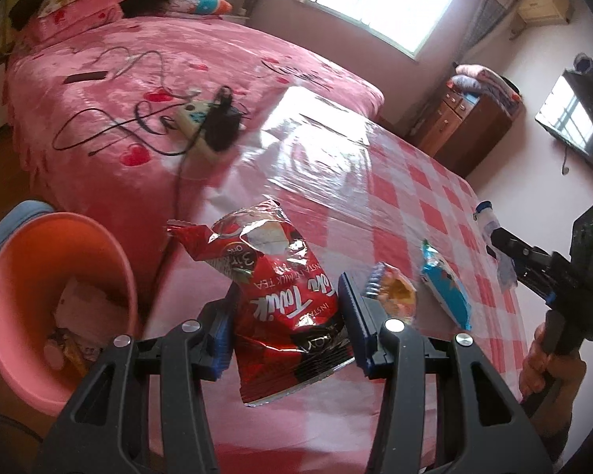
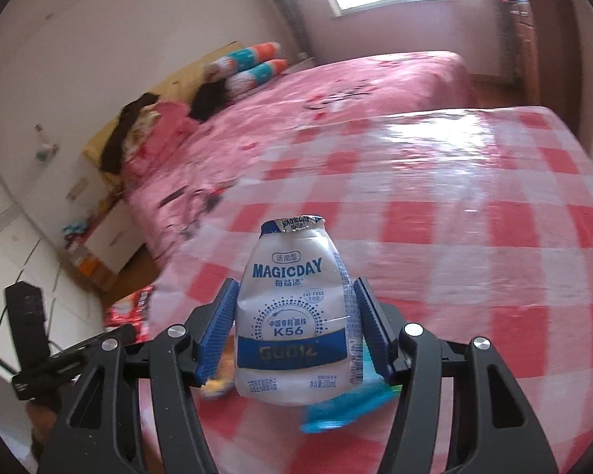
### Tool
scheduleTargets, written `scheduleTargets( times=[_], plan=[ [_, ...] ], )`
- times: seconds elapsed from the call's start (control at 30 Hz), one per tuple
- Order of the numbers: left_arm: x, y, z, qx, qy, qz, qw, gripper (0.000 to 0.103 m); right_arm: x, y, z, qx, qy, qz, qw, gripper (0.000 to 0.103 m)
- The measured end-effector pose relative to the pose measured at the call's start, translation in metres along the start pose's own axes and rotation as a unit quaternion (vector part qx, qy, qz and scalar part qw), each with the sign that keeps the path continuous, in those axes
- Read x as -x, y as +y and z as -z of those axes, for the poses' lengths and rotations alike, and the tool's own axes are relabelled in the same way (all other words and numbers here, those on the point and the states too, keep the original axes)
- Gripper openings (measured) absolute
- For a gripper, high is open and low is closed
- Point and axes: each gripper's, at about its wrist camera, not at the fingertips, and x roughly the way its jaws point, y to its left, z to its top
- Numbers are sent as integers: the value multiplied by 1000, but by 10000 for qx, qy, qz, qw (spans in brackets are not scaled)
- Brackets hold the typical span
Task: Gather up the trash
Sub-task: 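Carry the red bag and MagicDay bottle over the orange bucket with both tools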
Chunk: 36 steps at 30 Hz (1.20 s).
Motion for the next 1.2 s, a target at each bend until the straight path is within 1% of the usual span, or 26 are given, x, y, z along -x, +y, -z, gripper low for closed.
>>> scheduleTargets(
  times=[0.2, 0.33, 0.37, 0.4, 0.47, 0.57, 0.63, 0.7, 0.73, 0.77, 0.87, 0.97, 1.07, 1.1, 1.13, 1.2],
  plan=[
    [20, 37, 1, 301, -227, -179, 9991, 45, -26, 67, 0, 421, 283, -550, 9972, 60],
    [31, 63, 2, 500, -397, -197, 9978, 44, -47, 107, 3, 722, 478, -857, 9925, 60],
    [27, 72, 3, 592, -363, -240, 9973, 44, -52, 115, 5, 797, 527, -889, 9914, 60],
    [21, 79, 5, 737, -239, -256, 9967, 42, -61, 125, 8, 882, 606, -911, 9901, 60],
    [17, 90, 9, 943, -169, -126, 9953, 41, -72, 135, 13, 938, 724, -925, 9886, 60],
    [22, 99, 12, 1122, -293, 8, 9932, 41, -81, 140, 18, 1005, 831, -901, 9874, 60],
    [29, 100, 12, 1155, -420, 199, 9922, 41, -84, 138, 19, 1003, 842, -851, 9877, 60],
    [30, 93, 10, 1038, -419, 347, 9931, 53, -86, 135, 18, 973, 827, -800, 9886, 60],
    [28, 86, 9, 900, -364, 373, 9946, 63, -85, 131, 18, 956, 826, -796, 9888, 60],
    [24, 76, 9, 708, -310, 347, 9964, 67, -87, 129, 19, 932, 831, -790, 9890, 60],
    [13, 55, 9, 307, -181, 226, 9991, 72, -88, 124, 20, 891, 828, -737, 9898, 60],
    [-8, 41, 6, 72, -12, -156, 9999, 73, -86, 116, 24, 888, 842, -693, 9901, 60],
    [-20, 34, 3, -84, 39, -364, 9993, 74, -86, 111, 27, 859, 846, -696, 9903, 60],
    [-26, 32, 1, -130, 83, -589, 9981, 74, -87, 109, 28, 831, 859, -710, 9903, 60],
    [-29, 34, 0, -113, 112, -687, 9975, 73, -87, 109, 28, 817, 869, -721, 9902, 60],
    [-32, 38, -1, 12, 130, -774, 9969, 66, -88, 107, 30, 814, 887, -740, 9900, 60]
  ],
)
